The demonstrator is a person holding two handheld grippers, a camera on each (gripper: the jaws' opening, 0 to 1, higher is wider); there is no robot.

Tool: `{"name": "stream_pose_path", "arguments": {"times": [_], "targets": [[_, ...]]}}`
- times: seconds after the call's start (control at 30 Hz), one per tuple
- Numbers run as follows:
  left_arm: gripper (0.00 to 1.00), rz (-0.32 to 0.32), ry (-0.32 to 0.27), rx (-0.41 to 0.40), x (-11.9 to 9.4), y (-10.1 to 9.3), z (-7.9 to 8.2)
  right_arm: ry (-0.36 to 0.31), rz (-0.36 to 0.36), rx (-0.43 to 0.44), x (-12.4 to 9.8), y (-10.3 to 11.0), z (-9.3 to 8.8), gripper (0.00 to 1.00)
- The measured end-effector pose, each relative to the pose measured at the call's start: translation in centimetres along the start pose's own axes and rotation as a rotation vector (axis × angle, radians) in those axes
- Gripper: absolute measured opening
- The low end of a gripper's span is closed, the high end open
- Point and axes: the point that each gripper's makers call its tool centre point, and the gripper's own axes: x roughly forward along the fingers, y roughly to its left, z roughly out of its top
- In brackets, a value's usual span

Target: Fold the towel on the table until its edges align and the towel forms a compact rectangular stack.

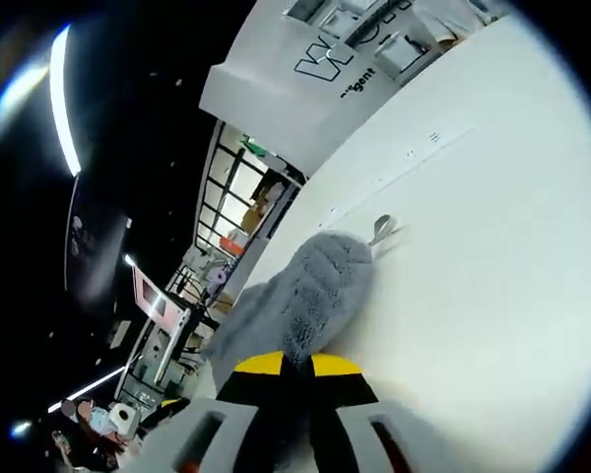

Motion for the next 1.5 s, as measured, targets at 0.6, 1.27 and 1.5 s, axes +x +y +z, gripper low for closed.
{"name": "stream_pose_path", "arguments": {"times": [0.6,1.27,1.5], "targets": [[0.92,-0.054,0.003,0.023,1.7,-1.8,0.6,-0.048,-0.101,-0.057,-9.5,-3.5,0.6,0.07],[0.92,-0.058,0.011,0.024,2.4,-1.9,0.9,-0.050,-0.114,-0.068,-11.2,-4.2,0.7,0.07],[0.92,-0.058,0.012,0.023,2.4,-1.8,0.9,-0.063,-0.093,-0.069,-11.3,-3.1,1.0,0.07]]}}
